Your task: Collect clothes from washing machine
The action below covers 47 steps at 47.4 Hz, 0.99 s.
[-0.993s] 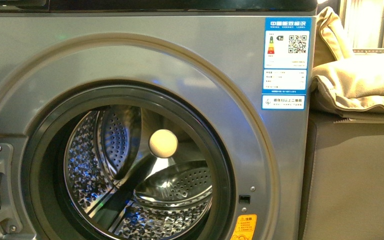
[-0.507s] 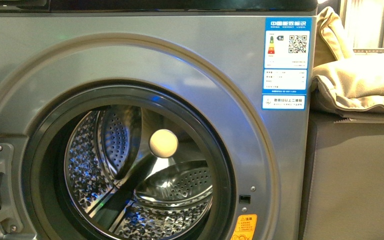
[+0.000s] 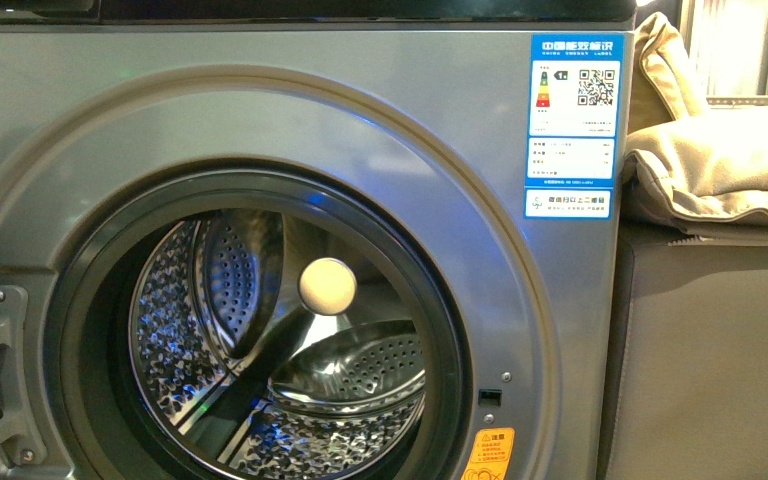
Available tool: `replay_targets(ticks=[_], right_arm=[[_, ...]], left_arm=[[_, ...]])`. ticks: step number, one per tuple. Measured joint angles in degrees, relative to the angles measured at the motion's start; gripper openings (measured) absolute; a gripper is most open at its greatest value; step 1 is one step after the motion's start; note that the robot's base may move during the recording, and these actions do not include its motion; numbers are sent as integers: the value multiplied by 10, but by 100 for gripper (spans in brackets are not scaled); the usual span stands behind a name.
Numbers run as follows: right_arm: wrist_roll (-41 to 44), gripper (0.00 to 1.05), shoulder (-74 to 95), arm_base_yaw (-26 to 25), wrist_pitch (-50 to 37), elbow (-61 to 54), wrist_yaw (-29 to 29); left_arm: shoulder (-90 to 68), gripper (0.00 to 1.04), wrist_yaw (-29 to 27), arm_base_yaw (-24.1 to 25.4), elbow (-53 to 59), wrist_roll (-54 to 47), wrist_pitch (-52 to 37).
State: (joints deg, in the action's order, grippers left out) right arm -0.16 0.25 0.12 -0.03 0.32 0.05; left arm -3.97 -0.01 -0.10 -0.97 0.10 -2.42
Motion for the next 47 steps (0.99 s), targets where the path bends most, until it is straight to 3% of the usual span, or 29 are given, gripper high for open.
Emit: replay_targets(ticks=[24,27,36,42,47], right_arm=[[0,2,0,0,0,0,0],[1,3,0,0,0,0,0],[1,32,0,0,0,0,0],[1,64,0,0,0,0,0],[1,83,0,0,0,0,0]], left_arm=[[37,4,0,0,0,0,24],[37,17,0,0,0,0,24],[37,49,0,0,0,0,24],[37,79,0,0,0,0,24],[37,100,0,0,0,0,24]])
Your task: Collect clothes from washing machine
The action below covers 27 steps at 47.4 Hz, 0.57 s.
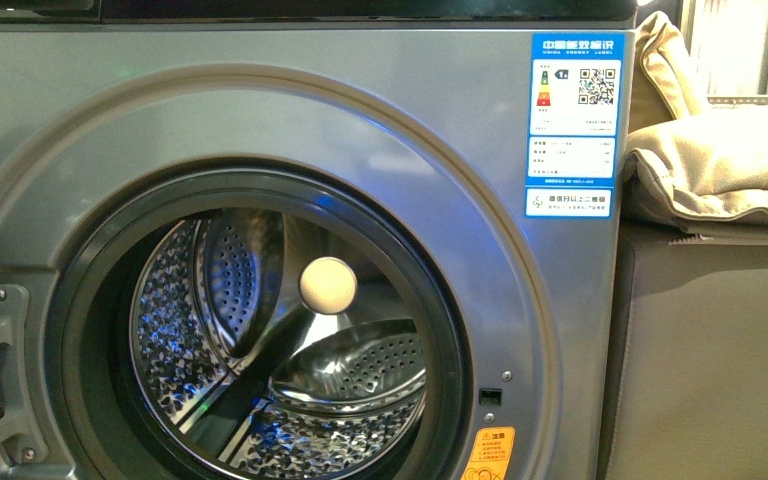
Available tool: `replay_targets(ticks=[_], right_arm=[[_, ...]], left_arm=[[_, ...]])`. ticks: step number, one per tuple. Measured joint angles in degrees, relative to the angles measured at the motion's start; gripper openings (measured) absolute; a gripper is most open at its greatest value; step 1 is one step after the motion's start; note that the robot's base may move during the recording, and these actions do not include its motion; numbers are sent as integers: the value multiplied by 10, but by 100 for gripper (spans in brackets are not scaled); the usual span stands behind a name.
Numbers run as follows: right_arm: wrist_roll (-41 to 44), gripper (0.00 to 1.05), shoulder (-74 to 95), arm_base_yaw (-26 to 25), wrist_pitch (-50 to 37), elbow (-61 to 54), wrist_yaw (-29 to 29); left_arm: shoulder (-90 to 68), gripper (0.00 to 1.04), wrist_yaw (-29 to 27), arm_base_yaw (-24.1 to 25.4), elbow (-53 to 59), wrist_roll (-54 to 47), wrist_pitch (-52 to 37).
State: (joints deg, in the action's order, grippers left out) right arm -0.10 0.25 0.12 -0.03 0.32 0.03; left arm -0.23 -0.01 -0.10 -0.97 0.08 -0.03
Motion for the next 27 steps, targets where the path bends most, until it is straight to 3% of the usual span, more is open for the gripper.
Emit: replay_targets(ticks=[5,27], right_arm=[[-1,99,0,0,0,0,0],[0,97,0,0,0,0,0]], left_arm=[[0,98,0,0,0,0,0],[0,98,0,0,0,0,0]])
